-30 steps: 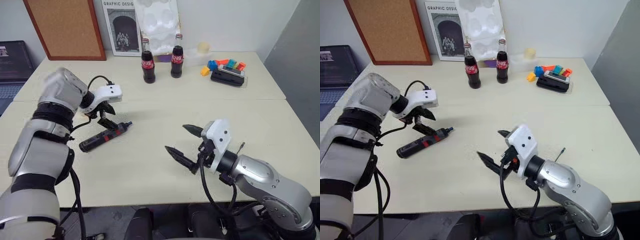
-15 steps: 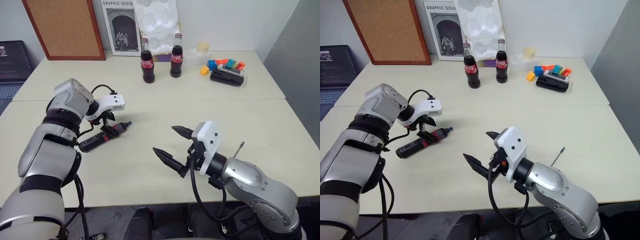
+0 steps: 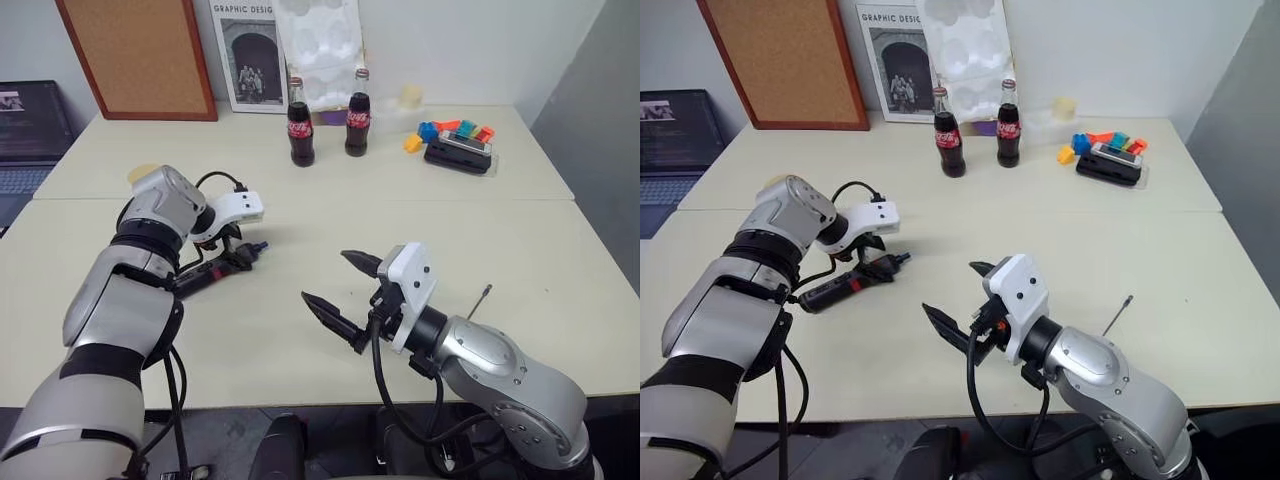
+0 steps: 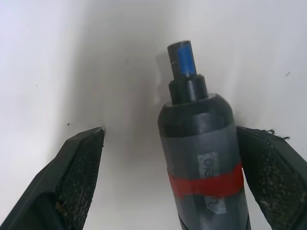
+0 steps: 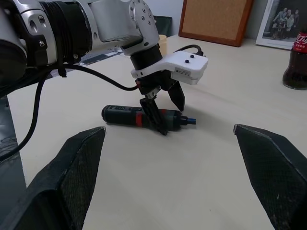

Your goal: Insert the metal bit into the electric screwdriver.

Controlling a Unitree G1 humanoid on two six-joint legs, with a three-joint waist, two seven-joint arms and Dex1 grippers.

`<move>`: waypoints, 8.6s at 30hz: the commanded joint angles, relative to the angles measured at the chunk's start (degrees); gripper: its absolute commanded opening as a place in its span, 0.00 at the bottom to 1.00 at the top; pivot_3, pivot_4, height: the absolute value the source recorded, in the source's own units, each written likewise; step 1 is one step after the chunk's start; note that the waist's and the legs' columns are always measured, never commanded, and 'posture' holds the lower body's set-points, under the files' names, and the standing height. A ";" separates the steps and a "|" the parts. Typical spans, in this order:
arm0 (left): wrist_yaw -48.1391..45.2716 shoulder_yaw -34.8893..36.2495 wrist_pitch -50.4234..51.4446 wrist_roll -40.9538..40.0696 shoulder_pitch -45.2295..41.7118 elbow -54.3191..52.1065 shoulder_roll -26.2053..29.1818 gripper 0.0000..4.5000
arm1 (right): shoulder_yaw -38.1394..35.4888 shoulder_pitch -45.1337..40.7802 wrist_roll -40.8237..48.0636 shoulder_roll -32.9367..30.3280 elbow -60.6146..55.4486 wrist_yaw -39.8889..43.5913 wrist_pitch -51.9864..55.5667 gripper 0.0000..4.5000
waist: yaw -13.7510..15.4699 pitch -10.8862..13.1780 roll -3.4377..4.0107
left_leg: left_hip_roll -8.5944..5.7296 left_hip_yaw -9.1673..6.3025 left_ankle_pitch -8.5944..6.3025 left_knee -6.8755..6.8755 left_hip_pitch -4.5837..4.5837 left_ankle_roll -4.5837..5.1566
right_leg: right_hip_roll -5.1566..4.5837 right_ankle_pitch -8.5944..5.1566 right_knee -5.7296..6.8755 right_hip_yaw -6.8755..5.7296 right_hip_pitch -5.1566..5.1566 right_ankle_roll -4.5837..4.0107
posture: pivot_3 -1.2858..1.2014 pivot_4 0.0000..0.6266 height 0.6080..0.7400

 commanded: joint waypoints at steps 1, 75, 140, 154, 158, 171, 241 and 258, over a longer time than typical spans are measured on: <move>1.28 1.11 0.11 0.10 -0.72 0.60 -1.07 0.98 | -0.18 0.55 -0.44 0.31 -1.68 0.31 -1.36 1.00 | 0.12 0.00 0.00 | -0.01 0.01 0.00 0.09 0.00 0.00 | -0.01 0.00 0.09 0.01 0.00 0.00 | 0.52 0.24 1.00; 27.94 23.25 -0.23 -37.01 46.34 -68.12 -18.49 0.37 | -30.76 14.41 -11.90 -38.09 12.74 27.92 -13.22 1.00 | 0.44 -0.10 0.20 | -0.03 0.50 0.04 0.16 0.81 0.06 | -0.09 0.00 -0.50 0.52 0.91 -0.12 | 0.52 0.24 1.00; 33.07 20.32 3.10 -38.65 45.91 -68.05 -16.30 0.37 | 17.14 -42.55 -53.34 -29.98 89.24 80.78 -84.62 0.08 | -2.49 -0.29 0.33 | 0.07 0.69 0.03 -0.62 2.31 0.06 | -0.11 0.04 -0.68 0.57 1.94 -0.21 | 0.52 0.24 1.00; 32.71 20.28 3.13 -38.78 45.16 -67.23 -16.33 0.37 | 8.85 -39.54 -43.40 -33.89 78.73 81.35 -74.26 0.01 | -2.34 -0.27 0.37 | 0.03 0.62 0.02 -0.69 2.06 0.06 | -0.13 0.01 -0.73 0.54 1.76 -0.22 | 0.52 0.24 1.00; 32.23 20.32 2.91 -38.98 45.50 -66.99 -16.04 0.37 | -3.22 -33.53 -27.09 -36.85 60.47 80.58 -44.13 0.01 | -2.07 -0.24 0.41 | 0.01 0.49 0.02 -0.70 1.92 0.06 | -0.13 -0.01 -0.76 0.51 1.69 -0.16 | 0.52 0.24 1.00; 30.47 20.84 3.37 -40.30 44.45 -65.72 -14.18 0.37 | -52.57 -42.55 8.00 -10.37 35.37 37.25 39.43 0.01 | -0.98 -0.28 0.48 | 0.03 0.37 0.00 -0.75 1.77 0.04 | -0.12 -0.09 -0.86 0.36 1.62 -0.27 | 0.52 0.24 1.00; 30.96 19.58 4.52 -40.23 44.37 -67.50 -14.02 0.37 | -21.00 -30.45 8.82 -6.95 36.00 32.05 -4.60 0.01 | -1.09 -0.46 0.83 | 0.08 0.39 0.00 -0.95 0.81 0.07 | -0.03 0.18 -1.29 0.28 0.79 0.14 | 0.52 0.24 1.00; 31.12 20.24 5.50 -40.49 45.66 -69.13 -12.92 0.37 | -22.14 -29.29 11.76 -6.44 34.30 29.89 -2.88 0.01 | -1.13 -0.46 0.83 | 0.09 0.39 0.00 -0.96 0.82 0.07 | -0.03 0.18 -1.29 0.28 0.79 0.14 | 0.52 0.24 1.00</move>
